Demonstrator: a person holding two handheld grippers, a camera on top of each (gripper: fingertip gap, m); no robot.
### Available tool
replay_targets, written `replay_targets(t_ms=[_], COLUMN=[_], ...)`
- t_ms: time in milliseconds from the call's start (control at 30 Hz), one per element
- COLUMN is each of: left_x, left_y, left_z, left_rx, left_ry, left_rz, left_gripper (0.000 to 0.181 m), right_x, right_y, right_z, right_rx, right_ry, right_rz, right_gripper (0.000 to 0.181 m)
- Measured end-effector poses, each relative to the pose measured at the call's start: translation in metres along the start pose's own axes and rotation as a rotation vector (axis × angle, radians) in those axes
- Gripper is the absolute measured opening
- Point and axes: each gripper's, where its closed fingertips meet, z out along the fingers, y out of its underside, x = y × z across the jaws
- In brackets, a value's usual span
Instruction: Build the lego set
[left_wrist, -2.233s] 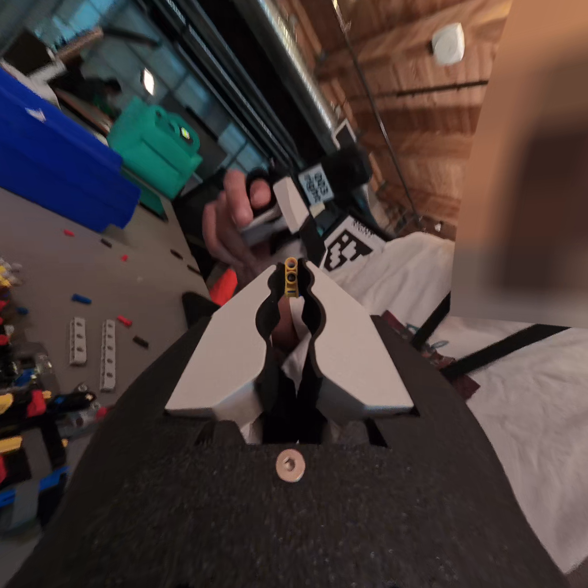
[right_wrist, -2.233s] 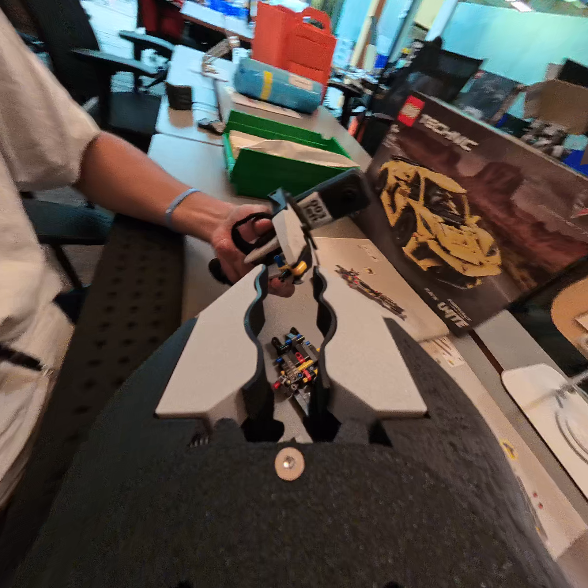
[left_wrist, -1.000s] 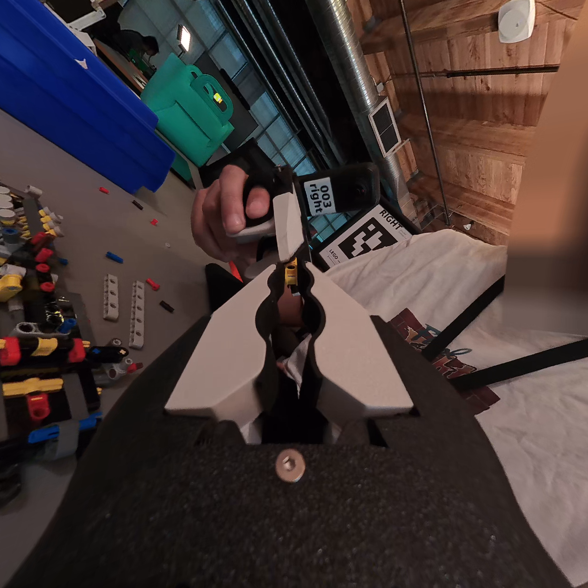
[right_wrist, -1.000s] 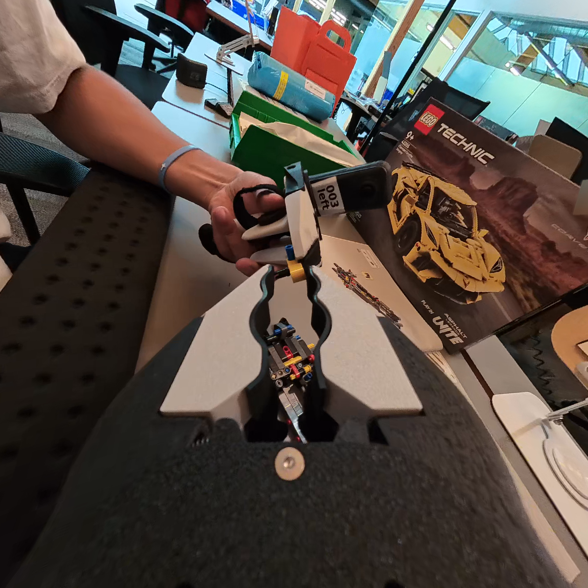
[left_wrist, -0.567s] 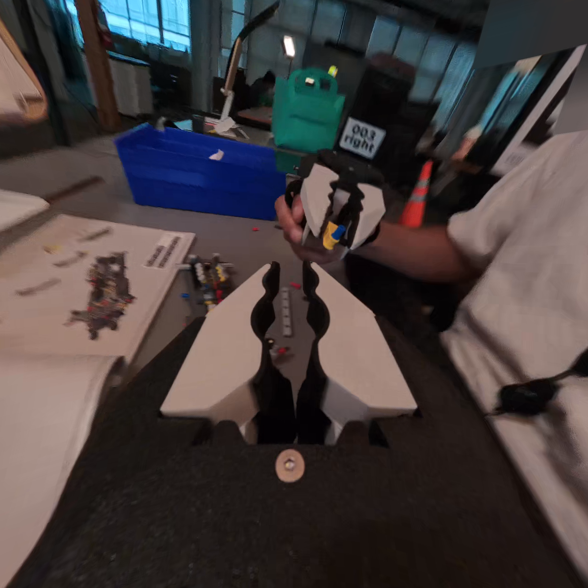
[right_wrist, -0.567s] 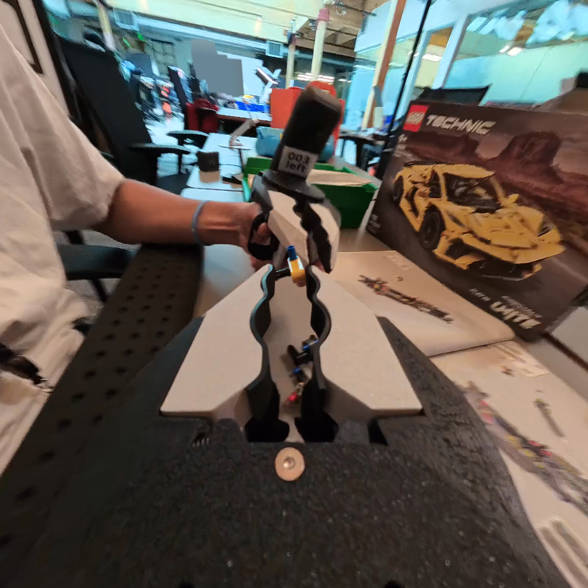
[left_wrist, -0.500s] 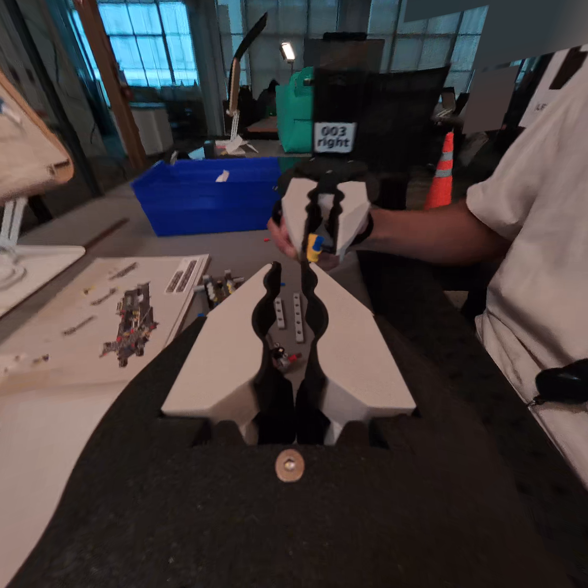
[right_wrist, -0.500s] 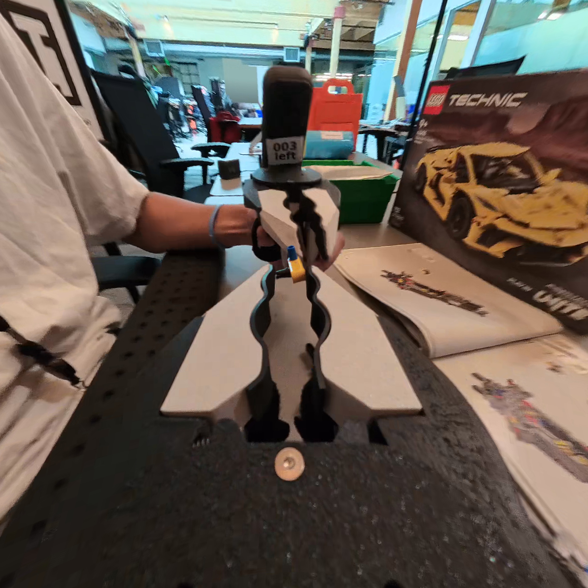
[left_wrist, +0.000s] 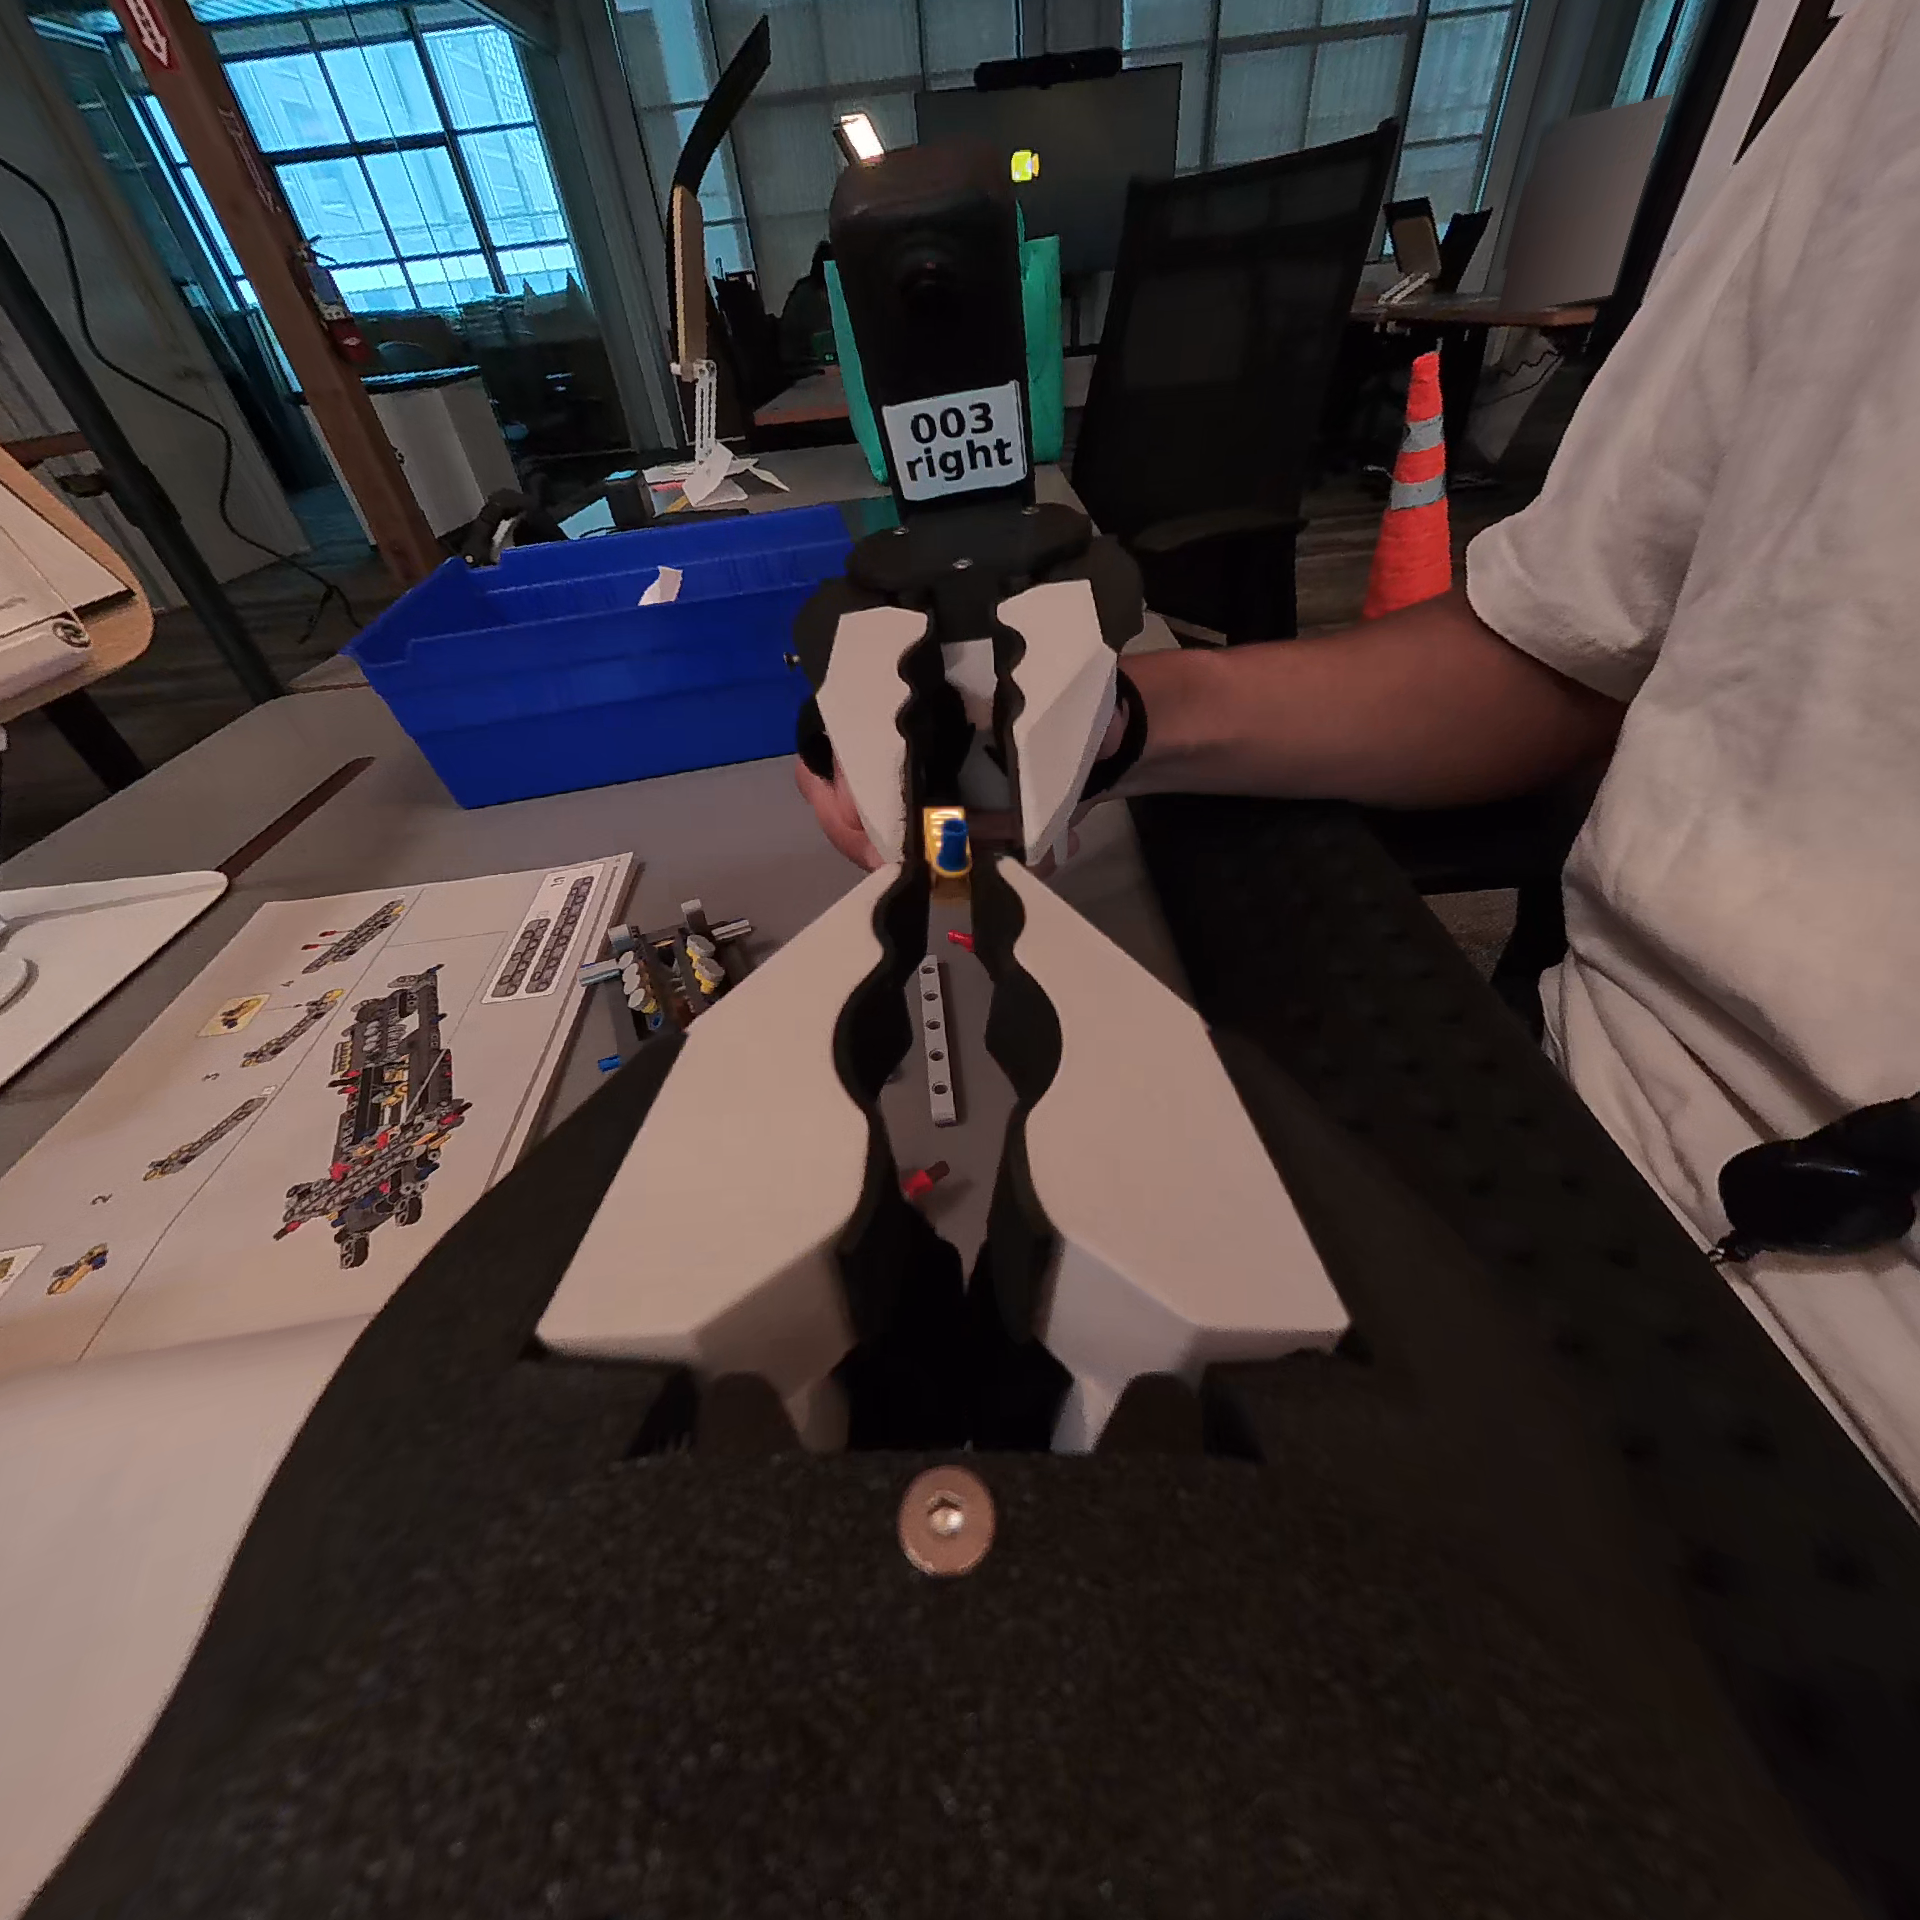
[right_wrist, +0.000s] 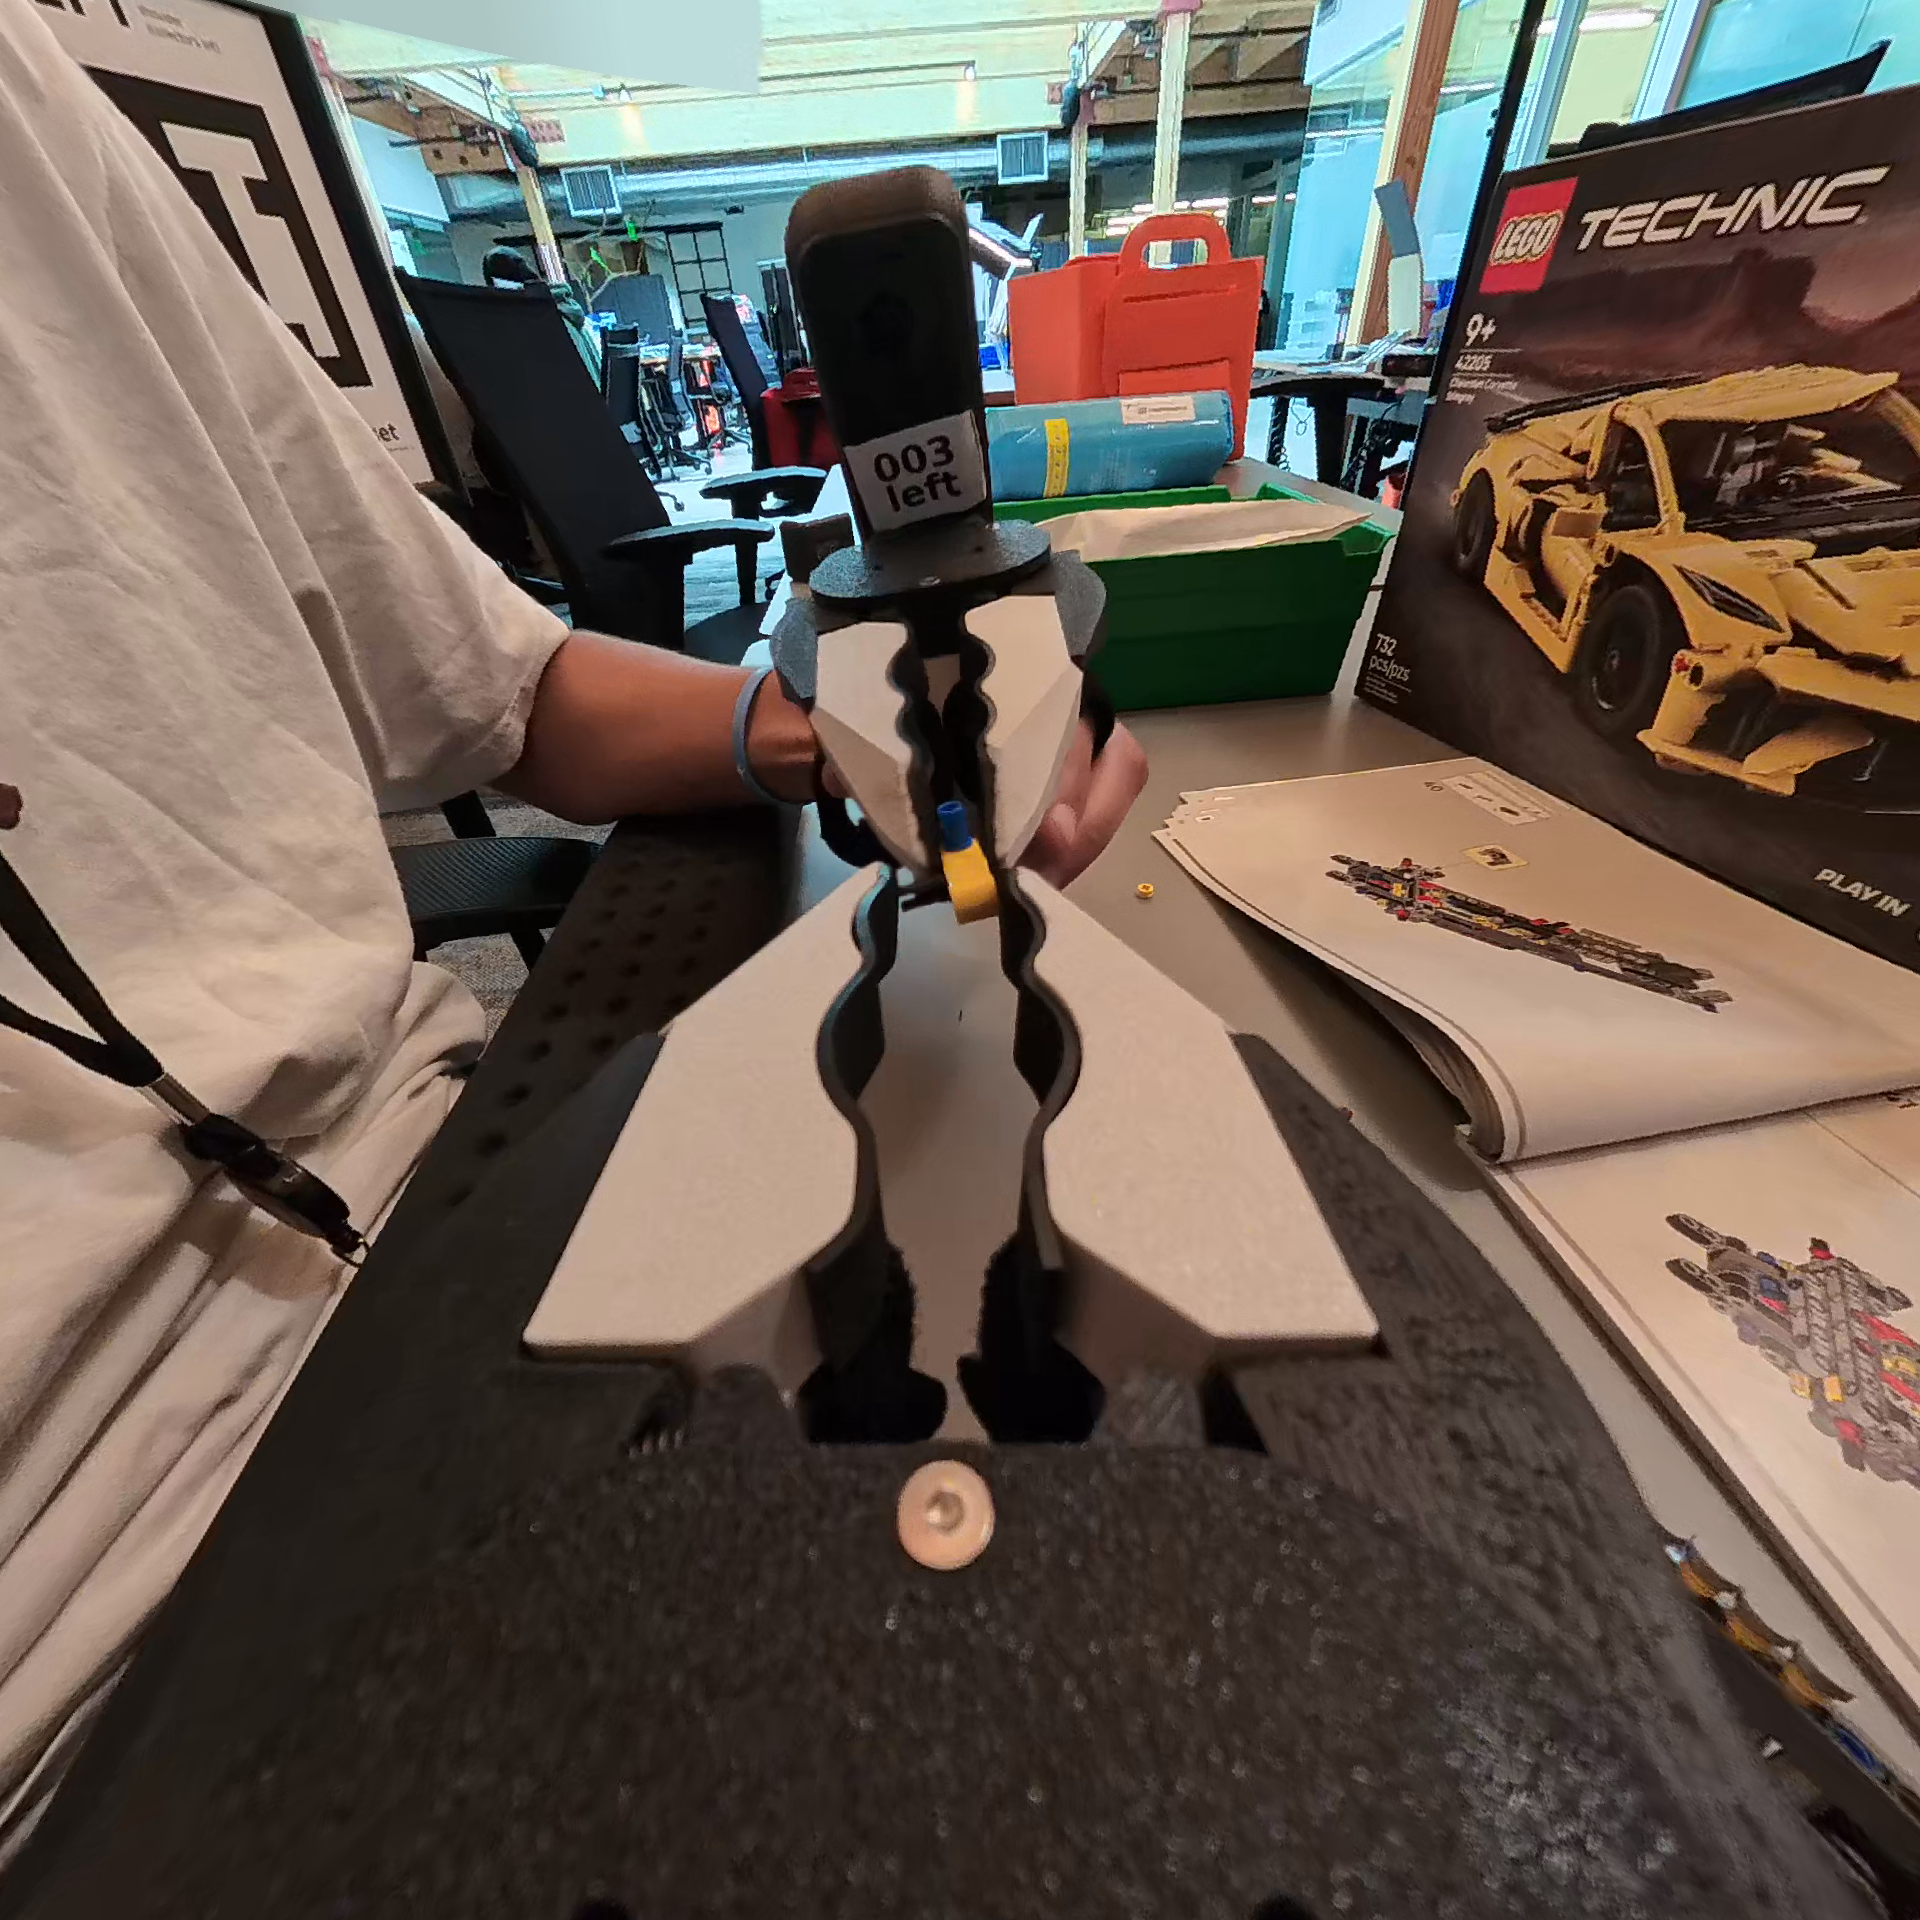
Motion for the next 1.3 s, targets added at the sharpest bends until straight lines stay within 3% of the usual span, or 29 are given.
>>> replay_targets(t_ms=[367,1033,1133,1300], left_x=[0.003,0.004,-0.009,-0.059], left_y=[0.001,0.004,0.000,-0.006], left_z=[0.002,0.001,0.000,-0.008], left_rx=[-0.015,-0.043,-0.024,0.007], left_ry=[0.023,0.017,-0.062,-0.424], left_rz=[0.013,0.059,0.063,0.076], left_gripper=[0.005,0.004,0.005,0.004], right_x=[-0.004,-0.004,0.009,0.047], right_y=[0.002,0.005,-0.002,-0.013], right_z=[0.001,0.002,0.002,-0.009], right_rx=[-0.005,-0.050,-0.010,-0.008], right_ry=[0.001,-0.041,0.027,0.373], right_rz=[-0.090,-0.049,-0.025,-0.163], right_gripper=[0.018,0.015,0.017,0.023])
